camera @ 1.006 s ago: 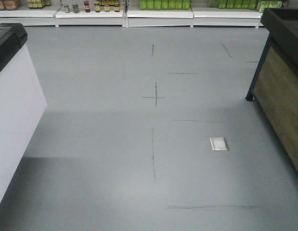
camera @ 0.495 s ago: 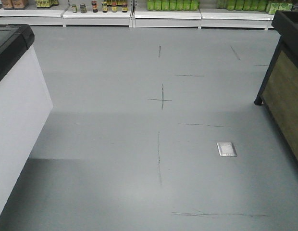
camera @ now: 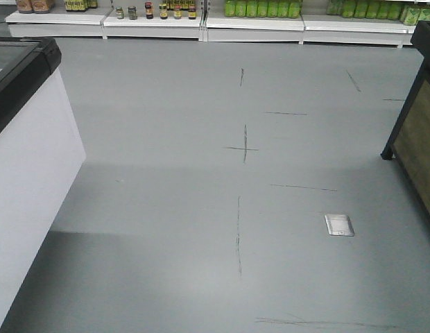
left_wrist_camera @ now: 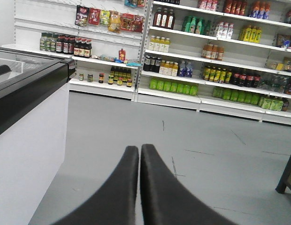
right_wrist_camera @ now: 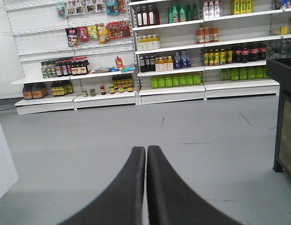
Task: Pick three apples into basket with both arms
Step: 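Drive the base forward across the grey floor toward the fruit tables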
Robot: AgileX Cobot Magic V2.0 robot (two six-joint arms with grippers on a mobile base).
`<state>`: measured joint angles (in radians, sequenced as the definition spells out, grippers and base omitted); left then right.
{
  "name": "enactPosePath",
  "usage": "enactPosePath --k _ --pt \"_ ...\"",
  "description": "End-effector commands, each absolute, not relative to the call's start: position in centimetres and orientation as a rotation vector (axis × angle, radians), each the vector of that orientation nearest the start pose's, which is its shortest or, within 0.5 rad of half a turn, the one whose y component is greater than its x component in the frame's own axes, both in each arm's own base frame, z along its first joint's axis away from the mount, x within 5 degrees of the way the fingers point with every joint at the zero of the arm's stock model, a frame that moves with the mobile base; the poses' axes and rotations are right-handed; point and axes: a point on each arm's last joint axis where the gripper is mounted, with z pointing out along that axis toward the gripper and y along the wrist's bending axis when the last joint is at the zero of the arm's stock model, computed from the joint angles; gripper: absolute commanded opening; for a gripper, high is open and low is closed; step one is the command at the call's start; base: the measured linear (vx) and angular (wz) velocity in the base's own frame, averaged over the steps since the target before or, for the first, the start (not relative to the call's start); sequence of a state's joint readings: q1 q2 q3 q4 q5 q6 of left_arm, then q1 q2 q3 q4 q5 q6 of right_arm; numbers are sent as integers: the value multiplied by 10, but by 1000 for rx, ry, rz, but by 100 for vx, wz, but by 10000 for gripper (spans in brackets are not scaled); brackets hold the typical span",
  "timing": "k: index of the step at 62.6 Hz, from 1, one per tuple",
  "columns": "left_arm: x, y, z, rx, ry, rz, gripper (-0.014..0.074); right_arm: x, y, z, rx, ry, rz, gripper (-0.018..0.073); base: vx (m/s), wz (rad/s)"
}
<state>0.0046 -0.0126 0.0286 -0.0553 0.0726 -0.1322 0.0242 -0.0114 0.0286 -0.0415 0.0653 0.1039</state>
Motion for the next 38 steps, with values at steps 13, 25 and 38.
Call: enactPosePath --k 13,25,38 --pt "55 0 214 -147 1459 -159 -6 56 1 201 22 1492 57 -5 10 1" --pt "55 0 214 -147 1459 -159 -6 56 1 201 22 1492 57 -5 12 -2" --pt "55 0 214 -147 1459 -159 -6 56 1 201 22 1492 57 -5 14 -5"
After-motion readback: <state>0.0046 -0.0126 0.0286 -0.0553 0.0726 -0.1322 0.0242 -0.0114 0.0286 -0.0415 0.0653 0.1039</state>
